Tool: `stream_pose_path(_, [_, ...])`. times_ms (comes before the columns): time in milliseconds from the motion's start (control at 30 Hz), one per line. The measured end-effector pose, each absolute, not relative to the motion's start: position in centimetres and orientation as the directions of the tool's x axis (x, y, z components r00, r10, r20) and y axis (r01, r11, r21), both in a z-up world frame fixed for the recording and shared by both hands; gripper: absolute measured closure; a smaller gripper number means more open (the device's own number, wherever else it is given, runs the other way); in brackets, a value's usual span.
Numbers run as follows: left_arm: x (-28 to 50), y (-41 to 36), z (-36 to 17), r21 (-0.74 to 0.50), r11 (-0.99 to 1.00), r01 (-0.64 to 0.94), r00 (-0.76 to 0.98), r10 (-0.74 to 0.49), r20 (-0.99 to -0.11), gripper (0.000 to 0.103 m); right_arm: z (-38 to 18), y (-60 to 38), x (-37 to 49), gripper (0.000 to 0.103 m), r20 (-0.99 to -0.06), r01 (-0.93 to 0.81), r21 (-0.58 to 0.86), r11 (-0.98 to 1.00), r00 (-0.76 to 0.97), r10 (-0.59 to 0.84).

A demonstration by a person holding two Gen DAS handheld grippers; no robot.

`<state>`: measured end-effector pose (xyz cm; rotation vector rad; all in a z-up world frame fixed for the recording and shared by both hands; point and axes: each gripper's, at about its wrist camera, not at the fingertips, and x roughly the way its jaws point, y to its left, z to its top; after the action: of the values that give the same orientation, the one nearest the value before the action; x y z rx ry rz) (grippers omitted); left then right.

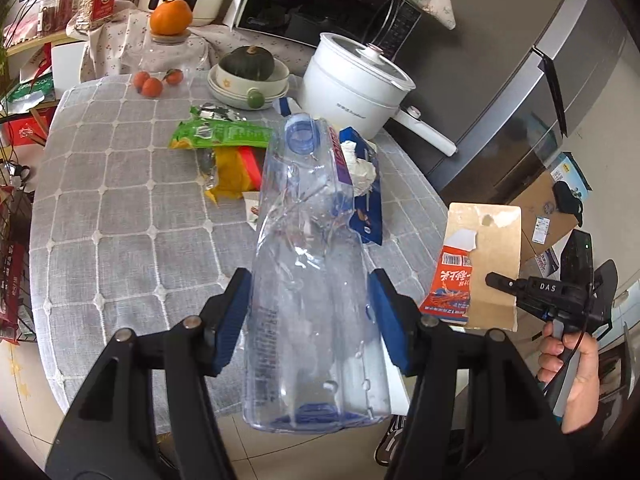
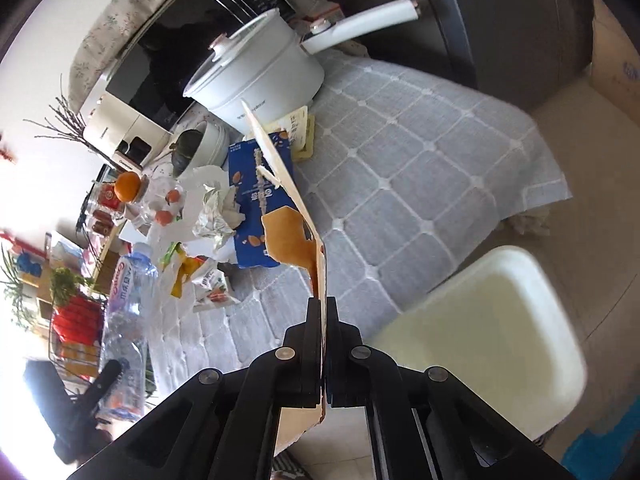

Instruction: Collect trash

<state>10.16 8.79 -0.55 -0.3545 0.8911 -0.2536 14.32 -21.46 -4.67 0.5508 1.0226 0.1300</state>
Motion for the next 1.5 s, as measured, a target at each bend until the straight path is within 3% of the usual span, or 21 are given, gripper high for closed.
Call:
stream_pose_path(167, [9.5, 5.5, -0.2, -0.379, 0.912, 0.155, 0.595, -0.393, -0.701, 0.041, -6.4, -26.1, 10.1, 0.101, -0.789, 0.211, 0.51, 0.834, 0.501, 0.356])
stream_pose_path(467, [9.0, 2.1, -1.2, -0.351, 0.912, 0.212, 0.556, -0.408, -0.725, 0.041, -9.5, -30.8, 5.7, 0.101, -0.866, 0.271, 0.413, 0.869, 0.411, 0.284])
stream_pose_path(667, [8.9, 0.7, -1.8, -0.334, 0.914, 0.231, 0.54, -0.407, -0.737, 0.041, -13.3, -31.2, 6.2, 0.101, -0.882, 0.302, 0.44, 0.846, 0.321, 0.344])
stream_pose_path(767, [8.9, 0.1, -2.1, -0.329, 0.912, 0.246, 0.526, -0.411, -0.744, 0.041, -14.3, -30.5, 7.3, 0.096, -0.891, 0.301, 0.428, 0.852, 0.296, 0.343])
stream_pose_path(900, [8.6, -1.3, -2.4, -0.319, 0.903, 0.289, 0.493, -0.426, -0.759, 0.041, -14.1, -31.3, 7.7, 0.07, -0.914, 0.335, 0.369, 0.867, 0.299, 0.274])
stream_pose_path(967, [8.5, -2.3, -2.7, -0.316, 0.894, 0.318, 0.472, -0.438, -0.765, 0.041, -13.4, -32.1, 7.5, 0.065, -0.914, 0.346, 0.356, 0.868, 0.321, 0.247])
stream_pose_path(1300, [8.4, -11.6, -5.6, -0.355, 0.803, 0.479, 0.275, -0.521, -0.808, 0.041, -9.4, -35.1, 4.4, 0.043, -0.881, 0.343, 0.365, 0.866, 0.429, 0.201])
stream_pose_path(1500, [8.9, -17.1, -9.6, -0.346, 0.785, 0.514, 0.142, -0.476, -0.868, 0.041, -8.9, -36.8, 2.9, 0.041, -0.884, 0.372, 0.343, 0.863, 0.437, 0.163])
